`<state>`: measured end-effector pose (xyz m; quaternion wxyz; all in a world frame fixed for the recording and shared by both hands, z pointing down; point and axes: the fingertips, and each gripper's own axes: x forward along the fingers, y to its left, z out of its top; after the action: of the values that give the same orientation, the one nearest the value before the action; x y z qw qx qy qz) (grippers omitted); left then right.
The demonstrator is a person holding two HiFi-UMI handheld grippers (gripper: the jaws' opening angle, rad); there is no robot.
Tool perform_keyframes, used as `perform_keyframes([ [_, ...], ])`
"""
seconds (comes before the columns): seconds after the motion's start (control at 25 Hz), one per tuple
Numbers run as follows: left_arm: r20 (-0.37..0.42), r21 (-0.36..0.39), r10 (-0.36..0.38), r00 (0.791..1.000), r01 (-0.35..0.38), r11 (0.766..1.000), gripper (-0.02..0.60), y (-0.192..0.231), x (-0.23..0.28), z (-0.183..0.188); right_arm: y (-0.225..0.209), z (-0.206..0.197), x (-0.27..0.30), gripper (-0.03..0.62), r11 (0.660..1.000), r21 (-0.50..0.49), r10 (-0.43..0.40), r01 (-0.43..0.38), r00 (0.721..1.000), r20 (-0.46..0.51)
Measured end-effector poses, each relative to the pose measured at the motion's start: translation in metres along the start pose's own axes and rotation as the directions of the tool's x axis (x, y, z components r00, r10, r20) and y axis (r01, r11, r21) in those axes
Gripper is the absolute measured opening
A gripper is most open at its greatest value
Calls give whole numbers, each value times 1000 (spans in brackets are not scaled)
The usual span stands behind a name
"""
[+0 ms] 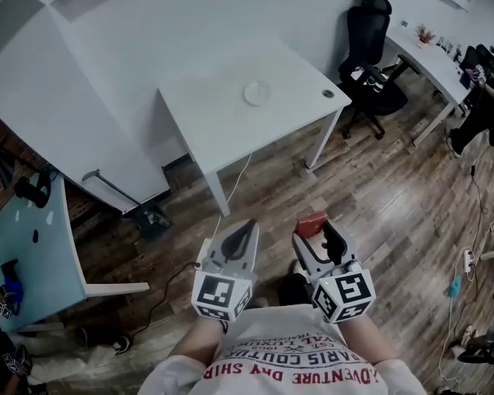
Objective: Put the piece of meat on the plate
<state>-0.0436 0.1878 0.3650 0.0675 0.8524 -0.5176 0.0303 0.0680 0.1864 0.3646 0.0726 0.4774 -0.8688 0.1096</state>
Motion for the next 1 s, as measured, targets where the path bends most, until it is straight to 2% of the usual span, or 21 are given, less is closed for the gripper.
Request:
perform_keyframes([
  [0.2, -8, -10, 41, 999, -41, 999, 6, 28, 36, -2, -20, 4, 47, 281, 999, -3, 43, -43, 999, -17],
  [0.4, -17, -16, 86, 996, -86, 996, 6, 54, 94, 6, -56, 22, 104, 281, 994, -11, 111, -111, 993, -27],
  [0.76, -3, -35, 186, 983, -185, 982, 6, 101, 231, 33, -163, 61, 220, 281, 975, -54, 212, -216, 975, -74],
  [1.0, -22, -58, 237, 971, -238, 970, 6, 123, 304, 35, -218, 70, 283, 281, 964, -14, 262, -266, 957, -120],
])
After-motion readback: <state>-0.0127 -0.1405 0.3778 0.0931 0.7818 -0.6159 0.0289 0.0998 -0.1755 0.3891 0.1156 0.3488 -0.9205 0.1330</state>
